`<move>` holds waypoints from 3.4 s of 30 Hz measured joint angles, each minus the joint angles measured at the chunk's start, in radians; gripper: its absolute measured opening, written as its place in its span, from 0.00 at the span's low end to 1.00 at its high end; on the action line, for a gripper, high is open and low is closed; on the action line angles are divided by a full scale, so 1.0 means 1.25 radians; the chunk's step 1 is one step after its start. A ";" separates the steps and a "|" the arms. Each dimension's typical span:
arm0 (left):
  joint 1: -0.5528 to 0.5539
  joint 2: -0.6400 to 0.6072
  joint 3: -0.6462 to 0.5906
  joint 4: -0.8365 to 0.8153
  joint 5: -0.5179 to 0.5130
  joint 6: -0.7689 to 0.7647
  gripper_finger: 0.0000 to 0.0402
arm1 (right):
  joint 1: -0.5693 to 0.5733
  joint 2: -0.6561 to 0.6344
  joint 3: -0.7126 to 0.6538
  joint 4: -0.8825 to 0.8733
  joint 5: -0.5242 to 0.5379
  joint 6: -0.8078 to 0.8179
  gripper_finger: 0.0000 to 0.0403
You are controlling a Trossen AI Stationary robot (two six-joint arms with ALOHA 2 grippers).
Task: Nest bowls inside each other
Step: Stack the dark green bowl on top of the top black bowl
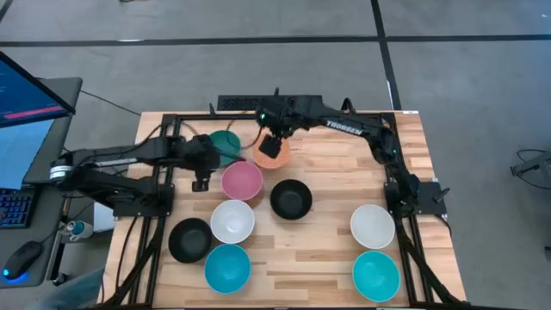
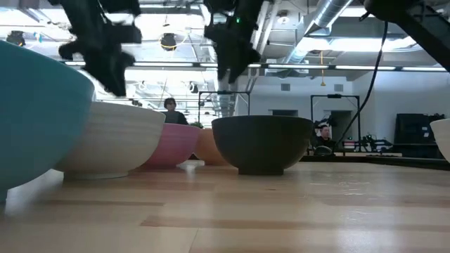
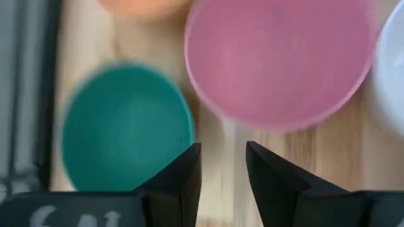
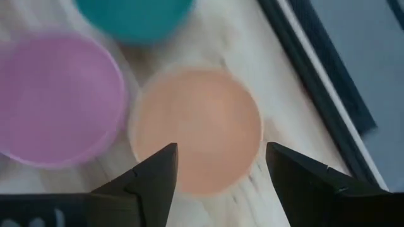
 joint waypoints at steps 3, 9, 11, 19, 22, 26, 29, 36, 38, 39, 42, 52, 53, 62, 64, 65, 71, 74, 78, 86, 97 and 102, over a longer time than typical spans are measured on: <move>0.061 0.057 0.000 -0.028 0.049 0.037 0.29 | -0.031 -0.033 0.000 0.034 -0.056 -0.003 0.66; 0.137 0.116 0.001 0.011 0.062 0.167 0.29 | -0.091 -0.083 0.001 0.057 -0.063 0.010 0.66; 0.153 0.133 0.001 0.019 0.060 0.199 0.29 | -0.101 -0.084 0.001 0.057 -0.063 0.012 0.66; 0.212 0.202 0.001 0.061 0.088 0.270 0.29 | -0.115 -0.082 0.000 0.057 -0.064 0.019 0.66; 0.229 0.232 0.001 0.080 0.110 0.288 0.29 | -0.116 -0.082 0.000 0.057 -0.064 0.019 0.66; 0.241 0.279 0.001 0.082 0.121 0.287 0.29 | -0.122 -0.082 0.000 0.054 -0.064 0.021 0.66; 0.242 0.305 0.001 0.085 0.116 0.286 0.29 | -0.127 -0.082 0.000 0.051 -0.063 0.025 0.66; 0.241 0.325 0.001 0.134 0.020 0.237 0.29 | -0.134 -0.081 0.000 0.039 -0.062 0.026 0.66; 0.241 0.324 0.001 0.141 -0.016 0.216 0.29 | -0.135 -0.081 0.000 0.036 -0.063 0.027 0.66; 0.241 0.324 0.001 0.138 -0.028 0.214 0.29 | -0.135 -0.081 0.000 0.036 -0.063 0.027 0.66; 0.240 0.324 0.001 0.138 -0.022 0.229 0.29 | -0.136 -0.081 0.000 0.035 -0.062 0.032 0.66; 0.228 0.324 0.001 0.173 0.015 0.244 0.29 | -0.124 -0.080 0.000 0.008 -0.063 0.040 0.66; 0.228 0.324 0.001 0.177 0.019 0.240 0.29 | -0.122 -0.080 0.000 0.004 -0.062 0.039 0.66; 0.231 0.324 0.001 0.183 0.047 0.237 0.08 | -0.093 -0.080 0.000 -0.027 -0.059 0.009 0.66; 0.231 0.324 0.001 0.184 0.048 0.242 0.02 | -0.099 -0.080 0.000 -0.027 -0.058 0.015 0.66; 0.231 0.324 0.001 0.184 0.047 0.242 0.02 | -0.103 -0.080 0.000 -0.027 -0.056 0.019 0.66; 0.231 0.324 0.029 0.112 0.041 0.221 0.00 | -0.130 -0.080 0.000 -0.030 -0.055 0.033 0.66; 0.222 0.322 0.091 0.031 0.039 0.200 0.00 | -0.152 -0.080 0.000 -0.039 -0.055 0.033 0.66; 0.201 0.322 0.206 -0.076 0.031 0.174 0.00 | -0.187 -0.080 -0.010 -0.046 -0.054 0.027 0.66; 0.087 0.322 0.414 -0.159 0.087 0.114 0.00 | -0.238 -0.080 -0.059 -0.061 -0.046 -0.005 0.66; -0.119 0.322 0.463 -0.139 0.148 0.135 0.00 | -0.327 -0.080 -0.067 -0.044 -0.040 -0.002 0.66; -0.272 0.349 0.464 -0.028 0.099 0.131 0.00 | -0.384 -0.094 -0.067 -0.017 -0.062 -0.006 0.66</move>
